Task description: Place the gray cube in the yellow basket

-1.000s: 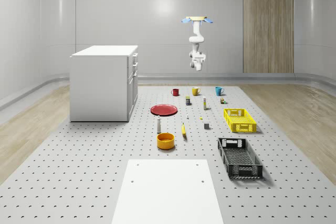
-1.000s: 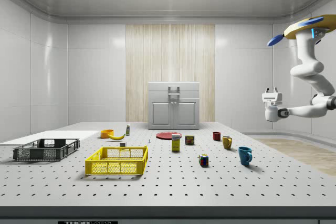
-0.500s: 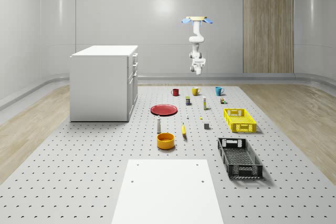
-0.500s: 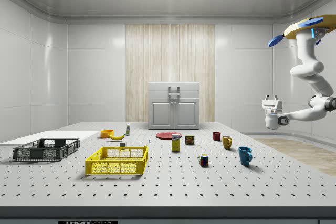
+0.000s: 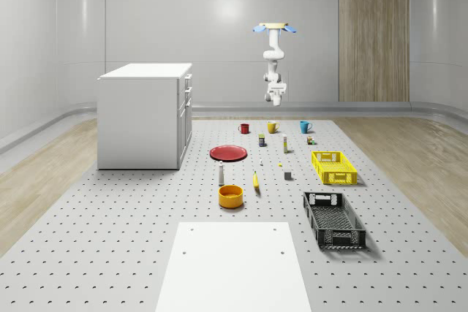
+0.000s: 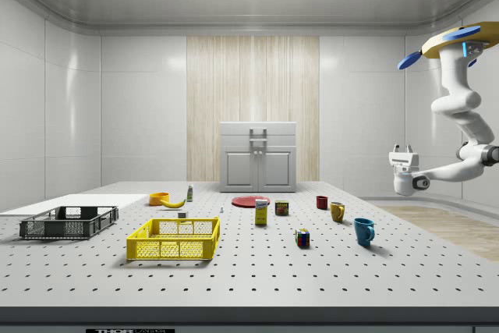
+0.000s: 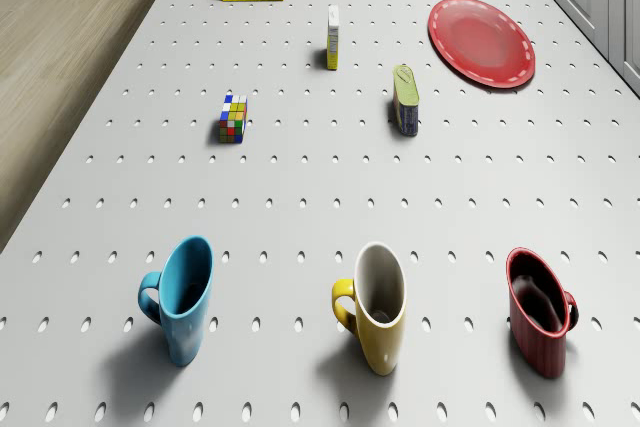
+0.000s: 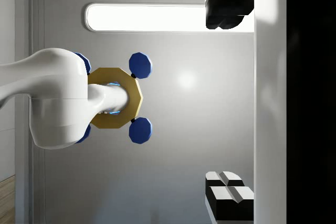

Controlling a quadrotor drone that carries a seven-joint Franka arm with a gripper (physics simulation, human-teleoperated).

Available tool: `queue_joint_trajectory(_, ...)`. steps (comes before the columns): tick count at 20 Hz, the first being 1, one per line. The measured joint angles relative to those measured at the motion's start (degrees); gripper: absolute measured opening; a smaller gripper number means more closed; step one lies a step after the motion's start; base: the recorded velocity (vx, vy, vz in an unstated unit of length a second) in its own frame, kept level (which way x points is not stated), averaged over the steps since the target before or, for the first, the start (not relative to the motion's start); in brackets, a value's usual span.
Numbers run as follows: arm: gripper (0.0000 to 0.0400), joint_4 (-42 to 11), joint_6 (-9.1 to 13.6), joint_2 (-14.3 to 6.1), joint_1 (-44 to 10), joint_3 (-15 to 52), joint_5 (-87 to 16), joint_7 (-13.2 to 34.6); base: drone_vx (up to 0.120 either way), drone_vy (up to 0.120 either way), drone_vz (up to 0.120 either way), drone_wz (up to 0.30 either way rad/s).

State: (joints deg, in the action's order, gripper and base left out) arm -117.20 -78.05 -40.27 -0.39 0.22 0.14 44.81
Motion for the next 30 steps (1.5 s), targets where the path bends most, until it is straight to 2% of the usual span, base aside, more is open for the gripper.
queue_joint_trajectory(9,0.0400,0.13,-0.16,-0.10,-0.07,0.05,0.00,-0.03,0.009,0.000,0.000,0.000)
queue_joint_trajectory(30,0.0400,-0.44,-1.04,-0.71,-0.34,0.75,-0.89,0.05,0.110,0.000,0.000,0.000)
